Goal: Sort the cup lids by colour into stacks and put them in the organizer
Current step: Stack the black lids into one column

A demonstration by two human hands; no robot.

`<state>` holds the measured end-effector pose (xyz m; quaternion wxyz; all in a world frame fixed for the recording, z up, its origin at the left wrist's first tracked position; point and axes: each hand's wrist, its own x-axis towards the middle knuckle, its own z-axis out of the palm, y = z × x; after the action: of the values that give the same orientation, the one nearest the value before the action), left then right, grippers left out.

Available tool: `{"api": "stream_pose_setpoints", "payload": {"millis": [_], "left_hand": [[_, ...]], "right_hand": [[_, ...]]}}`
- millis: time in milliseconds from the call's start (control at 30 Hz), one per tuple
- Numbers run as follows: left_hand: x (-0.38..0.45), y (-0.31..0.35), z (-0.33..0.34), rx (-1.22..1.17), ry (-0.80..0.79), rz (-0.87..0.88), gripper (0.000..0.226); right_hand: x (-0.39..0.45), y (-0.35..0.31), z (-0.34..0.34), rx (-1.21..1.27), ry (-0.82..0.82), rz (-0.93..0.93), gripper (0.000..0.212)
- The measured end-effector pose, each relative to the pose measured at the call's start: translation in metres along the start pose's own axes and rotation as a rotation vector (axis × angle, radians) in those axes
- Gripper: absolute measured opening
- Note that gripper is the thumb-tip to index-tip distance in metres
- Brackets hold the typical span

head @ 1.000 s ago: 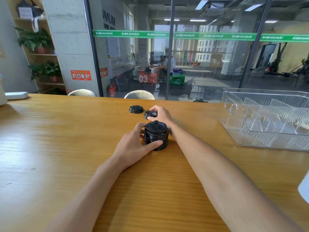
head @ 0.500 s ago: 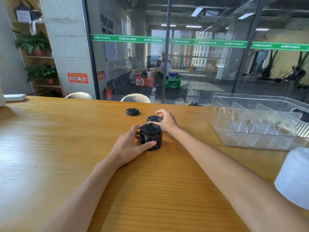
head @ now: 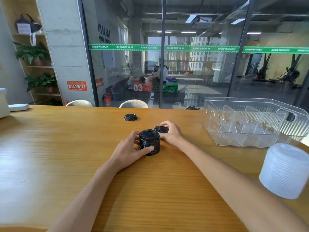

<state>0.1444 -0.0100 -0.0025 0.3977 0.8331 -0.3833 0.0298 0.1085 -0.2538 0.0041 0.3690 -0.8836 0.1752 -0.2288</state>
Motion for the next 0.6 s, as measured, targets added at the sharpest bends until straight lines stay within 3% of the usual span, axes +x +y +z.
{"api": "stream_pose_setpoints", "payload": {"millis": [267,600], "left_hand": [[0.0,0.003,-0.001,-0.011,-0.005,0.007,0.094],[0.001,0.003,0.001,-0.018,-0.012,0.001,0.097]], "right_hand": [[-0.008,0.002,0.005,-0.117,0.043,-0.054,0.05],[-0.015,-0.009,-0.024,0.097,0.173,-0.04,0.063]]}}
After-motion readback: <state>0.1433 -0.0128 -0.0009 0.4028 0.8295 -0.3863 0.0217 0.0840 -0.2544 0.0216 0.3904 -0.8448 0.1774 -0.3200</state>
